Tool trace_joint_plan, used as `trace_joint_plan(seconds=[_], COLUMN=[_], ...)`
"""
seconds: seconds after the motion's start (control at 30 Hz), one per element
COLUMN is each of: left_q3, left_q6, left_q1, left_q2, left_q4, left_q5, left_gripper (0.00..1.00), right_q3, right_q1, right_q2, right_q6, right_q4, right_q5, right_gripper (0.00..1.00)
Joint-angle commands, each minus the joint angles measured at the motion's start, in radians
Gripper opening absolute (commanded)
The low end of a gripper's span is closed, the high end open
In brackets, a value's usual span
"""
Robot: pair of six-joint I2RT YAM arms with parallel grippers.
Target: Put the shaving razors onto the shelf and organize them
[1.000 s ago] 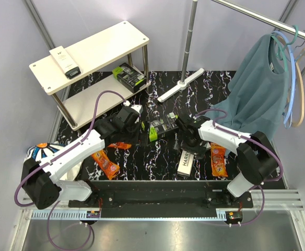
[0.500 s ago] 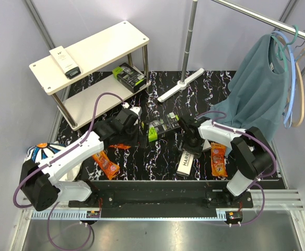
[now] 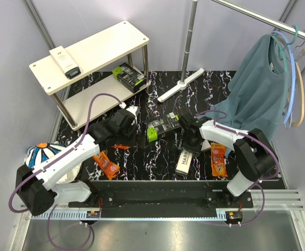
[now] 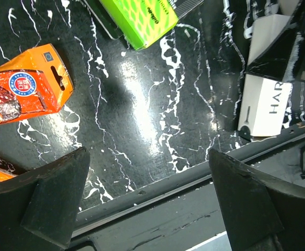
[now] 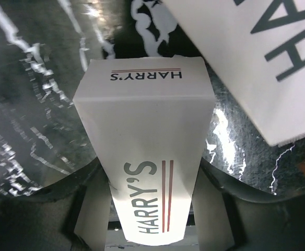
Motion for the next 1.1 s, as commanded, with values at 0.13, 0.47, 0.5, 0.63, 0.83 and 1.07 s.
trace_joint_plan(seconds=[0.13,0.47,0.5,0.63,0.83,1.07], left_q3=[0.066,-0.020,-0.026,-0.064,-0.045,-0.017], left_q6=[-0.017,-0.095,-0.100,-0.132,-0.140,-0.124], left_q1=[-0.004,0.000,0.000,0.000,-0.001,-0.027], left_q2=[-0.130,-0.265,-0.265,-0.255,-0.177,-0.094], left_q4=[0.099,0.453,0.479,0.614,0.663,0.690], left_q5=[0.076,0.222,0.231,0.268,0.343,0.392], left_gripper=[0.99,0.99,0.99,0.99,0.99,0.94], right_q3=[0.122,-0.015,-0.043,-0.138,-0.194,-0.172], right_q1=[-0.003,-0.005,-0.003,-0.003,-0.003,-0.005], right_q2=[-0.214,-0.537,-0.569,-0.707,-0.826,-0.840], right_q6=[0.055,0.270,0.320,0.380,0.420,0.412], right_q4=[0.024,0.321,0.384,0.446,0.516,0.509], right_q5=[0.036,0.096,0.098,0.112,0.115,0.118], right_gripper=[0.35,0.35,0.35,0.34,0.35,0.35])
